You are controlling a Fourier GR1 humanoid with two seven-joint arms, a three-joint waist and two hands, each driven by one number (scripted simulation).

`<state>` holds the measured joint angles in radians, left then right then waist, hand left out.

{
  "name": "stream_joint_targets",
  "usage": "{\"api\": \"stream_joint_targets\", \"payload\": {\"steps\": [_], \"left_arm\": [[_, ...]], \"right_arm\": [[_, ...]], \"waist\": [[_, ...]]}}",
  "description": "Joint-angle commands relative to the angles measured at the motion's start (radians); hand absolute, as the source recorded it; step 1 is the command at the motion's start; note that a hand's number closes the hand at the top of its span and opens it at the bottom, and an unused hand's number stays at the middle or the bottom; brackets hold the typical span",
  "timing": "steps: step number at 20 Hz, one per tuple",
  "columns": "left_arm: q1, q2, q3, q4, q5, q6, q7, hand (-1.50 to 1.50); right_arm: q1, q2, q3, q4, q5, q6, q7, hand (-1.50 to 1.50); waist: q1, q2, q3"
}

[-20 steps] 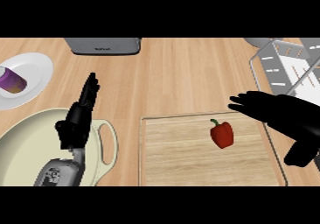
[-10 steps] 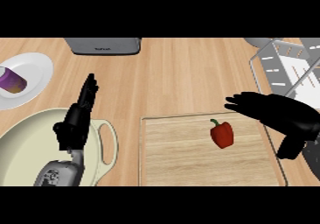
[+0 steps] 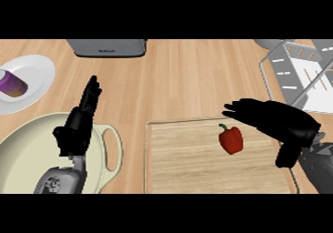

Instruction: Pick the bell pepper from the tray and place it in the tiered basket

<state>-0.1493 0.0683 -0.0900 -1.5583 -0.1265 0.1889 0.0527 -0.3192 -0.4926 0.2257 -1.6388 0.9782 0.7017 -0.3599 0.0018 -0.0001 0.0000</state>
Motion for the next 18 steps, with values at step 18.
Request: {"api": "stream_joint_targets", "payload": {"steps": [18], "left_arm": [[0.029,-0.064,-0.033,-0.066,-0.067,0.018,0.037,0.0]], "right_arm": [[-0.014,0.115,0.028,0.196,0.141,-0.069,-0.062,-1.5]], "waist": [[0.002,0.0,0.0]]}}
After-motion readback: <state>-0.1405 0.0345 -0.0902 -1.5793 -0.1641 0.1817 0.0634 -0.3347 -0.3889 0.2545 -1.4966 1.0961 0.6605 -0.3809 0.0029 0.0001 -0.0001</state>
